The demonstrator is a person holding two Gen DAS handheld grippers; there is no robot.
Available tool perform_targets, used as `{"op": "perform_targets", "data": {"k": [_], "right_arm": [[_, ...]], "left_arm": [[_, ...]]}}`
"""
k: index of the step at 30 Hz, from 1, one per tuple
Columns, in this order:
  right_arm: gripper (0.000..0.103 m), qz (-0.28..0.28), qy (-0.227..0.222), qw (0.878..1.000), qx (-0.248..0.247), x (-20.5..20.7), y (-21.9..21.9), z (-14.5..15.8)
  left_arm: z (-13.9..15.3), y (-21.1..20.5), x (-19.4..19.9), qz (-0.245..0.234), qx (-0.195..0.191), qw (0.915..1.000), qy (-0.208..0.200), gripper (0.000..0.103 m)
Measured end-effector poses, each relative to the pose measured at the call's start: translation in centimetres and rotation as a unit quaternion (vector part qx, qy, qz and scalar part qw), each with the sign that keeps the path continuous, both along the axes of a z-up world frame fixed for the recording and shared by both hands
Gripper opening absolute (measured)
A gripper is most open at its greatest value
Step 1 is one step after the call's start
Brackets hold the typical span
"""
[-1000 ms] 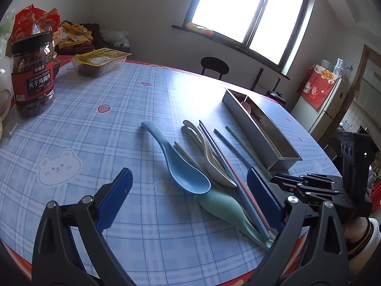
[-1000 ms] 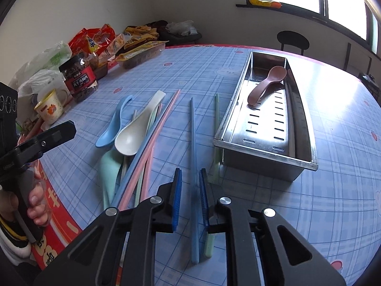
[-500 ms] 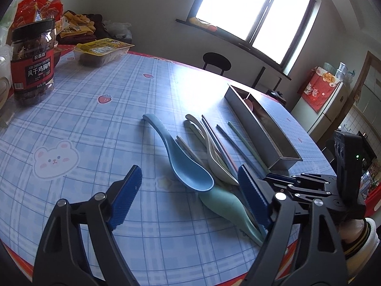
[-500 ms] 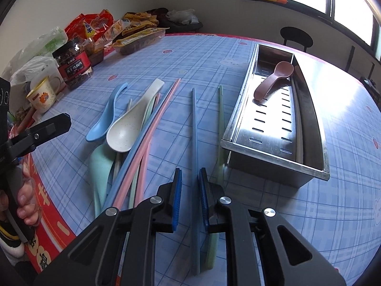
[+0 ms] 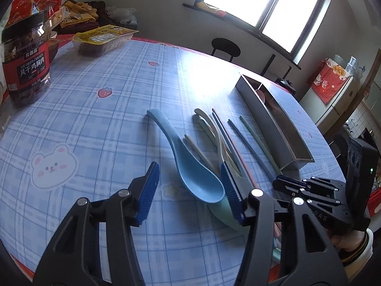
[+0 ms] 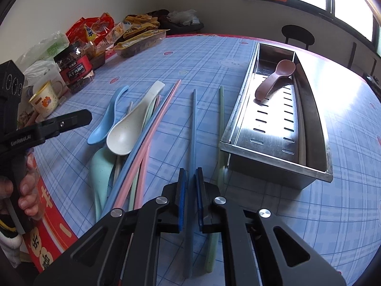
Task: Organize utensils
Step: 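Grasp the blue spoon by its handle with the left tool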
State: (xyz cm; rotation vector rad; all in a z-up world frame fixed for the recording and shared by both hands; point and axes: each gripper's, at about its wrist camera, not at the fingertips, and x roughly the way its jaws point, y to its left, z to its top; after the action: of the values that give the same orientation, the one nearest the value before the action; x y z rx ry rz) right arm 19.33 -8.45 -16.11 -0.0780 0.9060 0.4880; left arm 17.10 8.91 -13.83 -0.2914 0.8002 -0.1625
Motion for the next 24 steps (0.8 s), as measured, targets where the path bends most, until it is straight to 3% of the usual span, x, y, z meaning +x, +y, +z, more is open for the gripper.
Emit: {"op": "perform_targets", "data": {"k": [8, 24], "right_arm": [[0.009, 0.002, -0.007, 1.000, -0.009, -0.4, 0.1, 0.0], [0.009, 0.004, -0.004, 1.000, -0.004, -0.2, 0.1, 0.0]], "left_arm": [[-1.2, 1.2, 4.1, 0.025, -0.006, 0.9992, 0.031, 0.032], [-2.2, -0.3, 5.4, -0.004, 0.014, 0.9990, 0.043, 0.031]]}}
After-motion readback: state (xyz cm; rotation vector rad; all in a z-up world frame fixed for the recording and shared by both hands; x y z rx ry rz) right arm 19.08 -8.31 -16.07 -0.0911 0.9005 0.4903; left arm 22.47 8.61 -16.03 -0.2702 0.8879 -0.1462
